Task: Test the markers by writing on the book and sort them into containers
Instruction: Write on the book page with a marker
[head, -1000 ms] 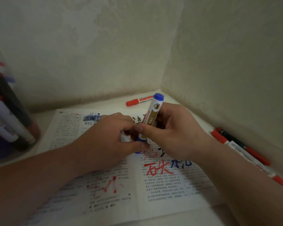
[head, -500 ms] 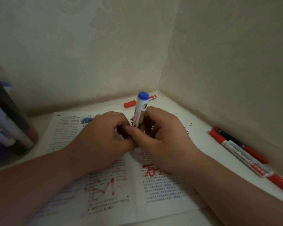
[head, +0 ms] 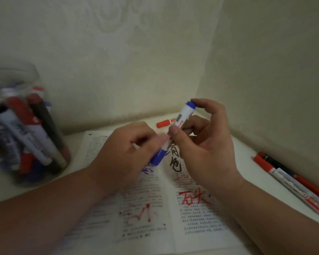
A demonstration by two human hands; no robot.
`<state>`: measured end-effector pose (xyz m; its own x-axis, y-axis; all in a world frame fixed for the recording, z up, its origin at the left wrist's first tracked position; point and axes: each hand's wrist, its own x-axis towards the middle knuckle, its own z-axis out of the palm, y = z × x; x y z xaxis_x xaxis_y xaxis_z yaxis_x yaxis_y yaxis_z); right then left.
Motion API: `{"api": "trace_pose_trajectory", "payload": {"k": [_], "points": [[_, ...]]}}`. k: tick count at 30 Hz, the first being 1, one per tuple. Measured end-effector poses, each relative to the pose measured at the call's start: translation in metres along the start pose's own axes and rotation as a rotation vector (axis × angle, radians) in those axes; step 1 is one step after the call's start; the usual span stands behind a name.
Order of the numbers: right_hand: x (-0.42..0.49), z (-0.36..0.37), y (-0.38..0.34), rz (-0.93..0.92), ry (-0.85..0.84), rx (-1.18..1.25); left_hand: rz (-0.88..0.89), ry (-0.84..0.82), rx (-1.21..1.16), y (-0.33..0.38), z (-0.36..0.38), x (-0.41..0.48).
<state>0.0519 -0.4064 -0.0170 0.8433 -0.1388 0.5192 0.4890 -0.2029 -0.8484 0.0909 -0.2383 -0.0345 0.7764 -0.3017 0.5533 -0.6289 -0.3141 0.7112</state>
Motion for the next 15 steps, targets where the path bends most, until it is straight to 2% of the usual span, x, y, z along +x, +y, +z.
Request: {"api": "trace_pose_trajectory", "payload": {"k": [3, 6, 9, 12, 15], "points": [[0.018, 0.008, -0.020, -0.026, -0.014, -0.029, -0.217, 0.236, -0.244, -0.010, -0.017, 0.010], [0.045, 0.031, -0.056, -0.162, -0.007, 0.004, -0.476, 0.386, -0.459, -0.025, -0.031, 0.022], [0.072, 0.066, -0.094, -0.319, 0.025, 0.092, -0.660, 0.291, -0.713, -0.023, -0.038, 0.023], [0.088, 0.104, -0.121, -0.456, 0.016, 0.155, -0.693, 0.178, -0.786, -0.015, -0.040, 0.019], [0.095, 0.141, -0.132, -0.539, -0.088, 0.075, -0.699, 0.097, -0.877, -0.012, -0.044, 0.016]]}}
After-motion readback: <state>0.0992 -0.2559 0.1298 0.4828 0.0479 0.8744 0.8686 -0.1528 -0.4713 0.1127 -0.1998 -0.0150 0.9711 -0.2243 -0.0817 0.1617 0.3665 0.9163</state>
